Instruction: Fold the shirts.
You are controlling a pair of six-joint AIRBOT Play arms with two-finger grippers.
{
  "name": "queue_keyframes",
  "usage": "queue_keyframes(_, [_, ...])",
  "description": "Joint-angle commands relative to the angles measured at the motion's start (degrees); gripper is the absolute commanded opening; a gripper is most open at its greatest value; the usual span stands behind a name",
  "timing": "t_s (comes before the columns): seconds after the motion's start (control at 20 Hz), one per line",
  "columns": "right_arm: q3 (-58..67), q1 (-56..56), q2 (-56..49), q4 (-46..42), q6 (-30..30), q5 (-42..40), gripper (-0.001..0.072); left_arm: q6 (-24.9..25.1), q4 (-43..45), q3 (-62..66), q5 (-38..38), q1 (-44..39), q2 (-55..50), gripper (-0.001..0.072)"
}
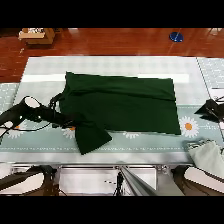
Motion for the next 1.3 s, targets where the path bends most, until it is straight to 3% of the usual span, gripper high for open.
queue_keyframes(0.0, [-4.9, -4.6, 0.2, 1.6, -0.6, 1.0, 0.0484, 1.8, 0.6, 0.0, -1.2, -0.1, 0.5, 0.0023])
queue_keyframes(0.15, [-11.0, -4.7, 0.2, 1.0, -2.4, -1.1, 0.0484, 2.0, 0.5, 0.0, -1.2, -0.1, 0.9, 0.0023])
queue_keyframes(0.7, [-22.3, -4.2, 0.2, 11.3, -6.4, -8.4, 0.0472, 2.2, 0.5, 0.0, -0.9, -0.1, 0.9, 0.0023])
queue_keyframes(0.9, [-22.6, 5.0, 0.1, 9.6, -3.7, -14.1, 0.0455, 2.2, 0.5, 0.0, -0.6, -0.1, 0.9, 0.0023])
queue_keyframes(0.95, [-22.6, 8.0, 0.1, 8.9, -1.4, -16.2, 0.0381, 2.2, 0.5, 0.0, -0.5, -0.1, 0.9, 0.0023])
queue_keyframes(1.0, [-22.5, 10.0, 0.1, 8.9, -0.5, -17.7, 0.0261, 2.2, 0.5, 0.0, -0.5, -0.1, 0.9, 0.0023])
queue_keyframes(1.05, [-22.3, 11.5, 0.1, 9.5, -0.7, -18.1, 0.0076, 2.3, 0.6, 0.1, -0.6, -0.1, 0.9, 0.0023])
queue_keyframes(1.1, [-21.4, 12.2, 0.2, 9.6, -1.0, -17.3, 0.0036, 2.5, 0.5, 0.6, -0.8, 0.2, 1.0, 0.0023])
queue_keyframes(1.25, [-15.0, 12.3, 2.2, 9.0, -6.0, -9.9, 0.0036, 3.1, 0.2, 6.4, -3.4, 2.6, 3.7, 0.0023])
